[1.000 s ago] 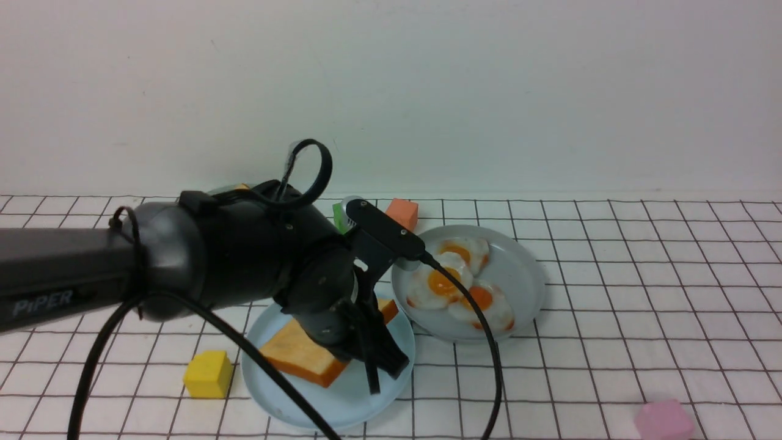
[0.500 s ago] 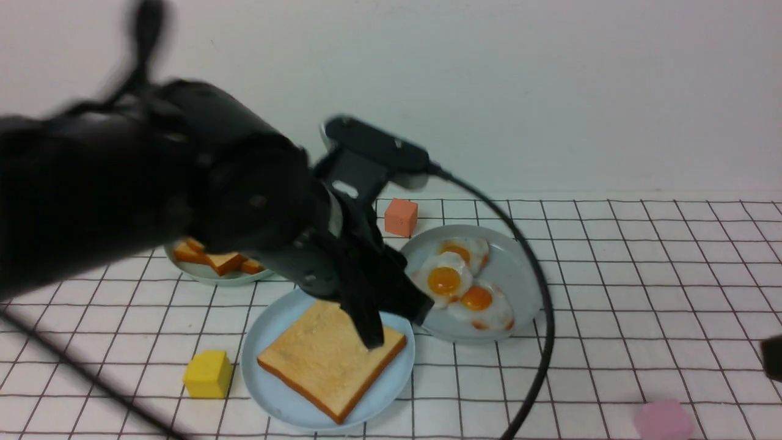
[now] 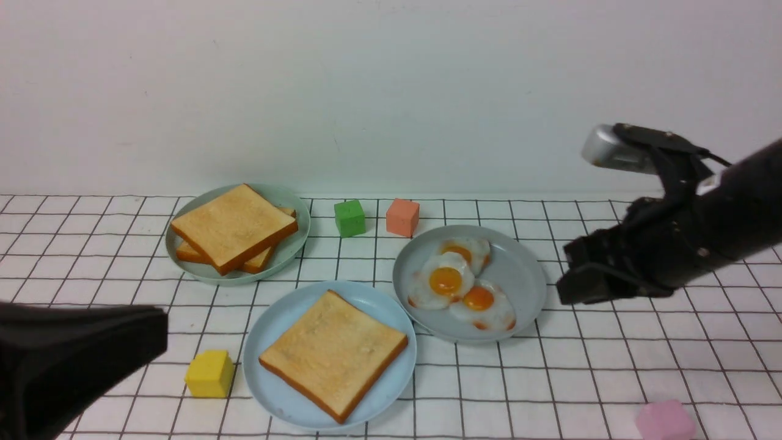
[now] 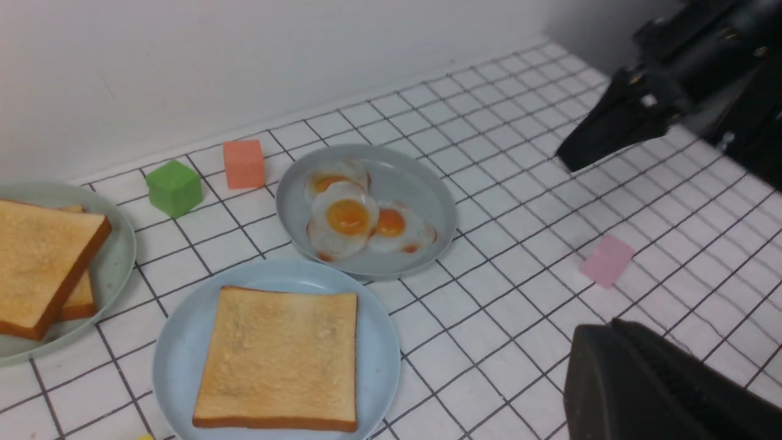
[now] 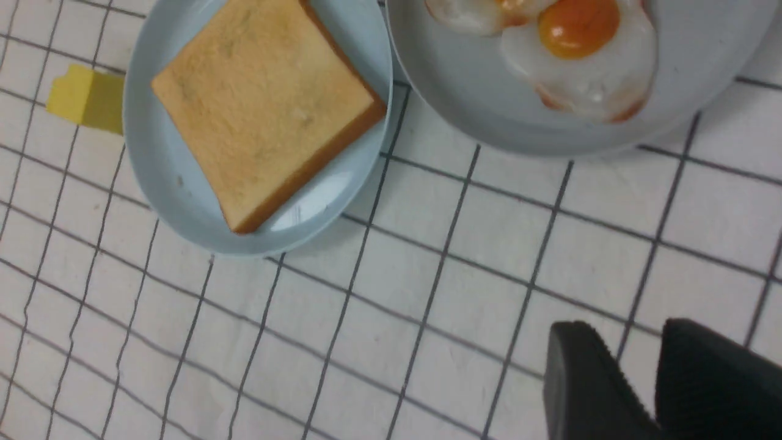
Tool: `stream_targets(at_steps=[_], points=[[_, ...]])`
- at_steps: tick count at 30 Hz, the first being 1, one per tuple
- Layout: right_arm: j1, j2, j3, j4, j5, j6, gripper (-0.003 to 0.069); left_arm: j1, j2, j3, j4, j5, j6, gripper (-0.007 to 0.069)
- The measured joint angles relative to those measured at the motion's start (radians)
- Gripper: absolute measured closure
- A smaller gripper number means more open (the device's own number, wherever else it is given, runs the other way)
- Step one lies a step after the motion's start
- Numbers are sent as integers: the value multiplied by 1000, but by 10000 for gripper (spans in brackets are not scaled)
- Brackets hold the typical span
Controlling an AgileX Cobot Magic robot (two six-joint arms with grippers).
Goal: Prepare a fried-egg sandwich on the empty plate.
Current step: Use the right arm to grab a fried egg
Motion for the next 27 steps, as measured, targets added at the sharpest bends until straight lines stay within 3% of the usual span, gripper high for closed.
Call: stream_targets(at_steps=[3, 14, 27], points=[[7, 150, -98, 17, -34, -19, 396, 0, -71, 91, 0, -62, -10, 638], [55, 500, -388, 10, -70, -23, 385, 0, -82, 116, -2, -153, -12, 638], [58, 649, -511, 13, -156, -23, 383, 0, -82, 116, -26, -154, -14, 638]])
